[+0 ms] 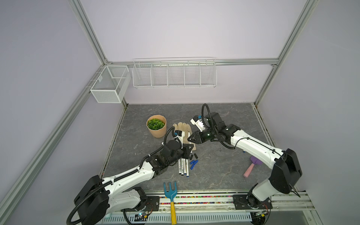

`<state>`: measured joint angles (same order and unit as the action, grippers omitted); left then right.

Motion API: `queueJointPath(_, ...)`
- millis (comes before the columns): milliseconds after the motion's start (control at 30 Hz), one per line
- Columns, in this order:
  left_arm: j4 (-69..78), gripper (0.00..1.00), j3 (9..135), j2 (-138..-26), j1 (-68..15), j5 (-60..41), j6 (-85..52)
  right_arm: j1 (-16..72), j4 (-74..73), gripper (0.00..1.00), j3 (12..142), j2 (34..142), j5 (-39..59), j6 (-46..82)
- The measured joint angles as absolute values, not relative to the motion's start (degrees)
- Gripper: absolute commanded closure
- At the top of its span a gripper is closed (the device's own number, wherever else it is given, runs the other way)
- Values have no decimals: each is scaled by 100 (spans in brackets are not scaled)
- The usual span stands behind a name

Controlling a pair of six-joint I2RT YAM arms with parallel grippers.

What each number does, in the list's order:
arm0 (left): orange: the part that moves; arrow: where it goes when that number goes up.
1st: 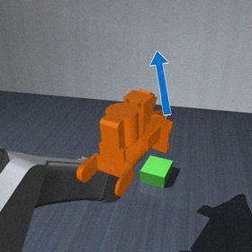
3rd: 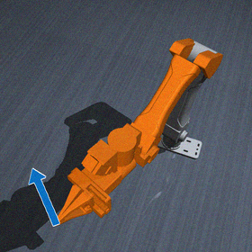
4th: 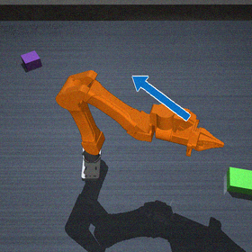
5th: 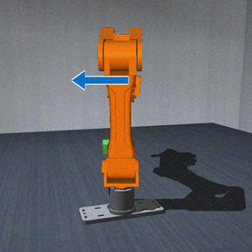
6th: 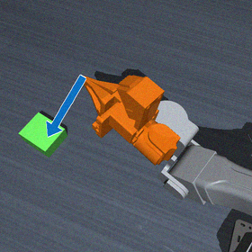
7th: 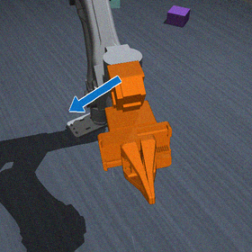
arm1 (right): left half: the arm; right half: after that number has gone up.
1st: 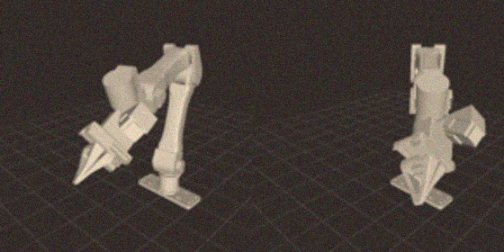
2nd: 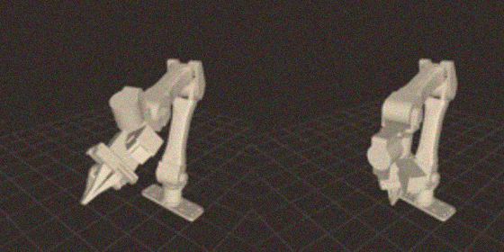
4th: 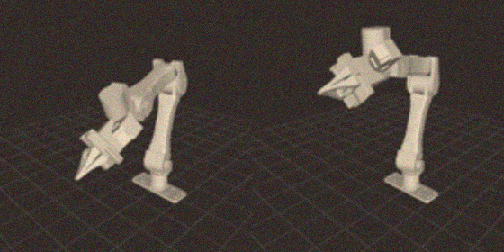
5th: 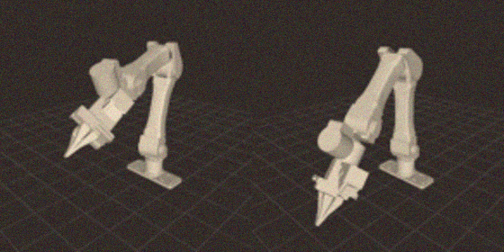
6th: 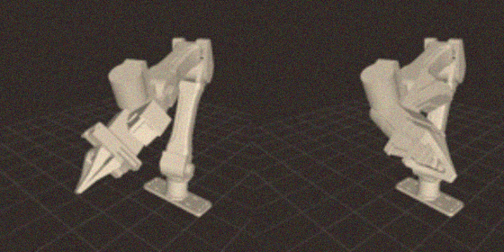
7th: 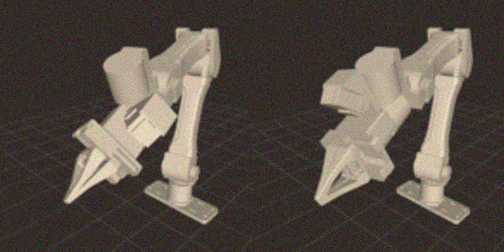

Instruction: Insert the pens into the pen caps

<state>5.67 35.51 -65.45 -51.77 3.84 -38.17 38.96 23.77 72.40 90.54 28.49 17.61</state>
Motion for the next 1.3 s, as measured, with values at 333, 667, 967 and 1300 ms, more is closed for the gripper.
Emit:
queueJointPath(333, -294, 100, 2921, -5843, -5177, 1905, -4890, 4338, 3341, 43, 6300, 8794, 1623, 1107)
queueJointPath(667, -510, 100, 2891, -5754, -5177, 2117, -5076, 4932, 3791, 43, 6230, 9651, 720, 1063)
queueJointPath(967, -615, 100, 2783, -5594, -5177, 2139, -5129, 5238, 3894, 40, 6659, 10191, 185, 1044)
queueJointPath(1300, -762, 100, 2773, -5505, -5177, 2171, -5190, 5459, 3931, 39, 6945, 10676, -510, 1066)
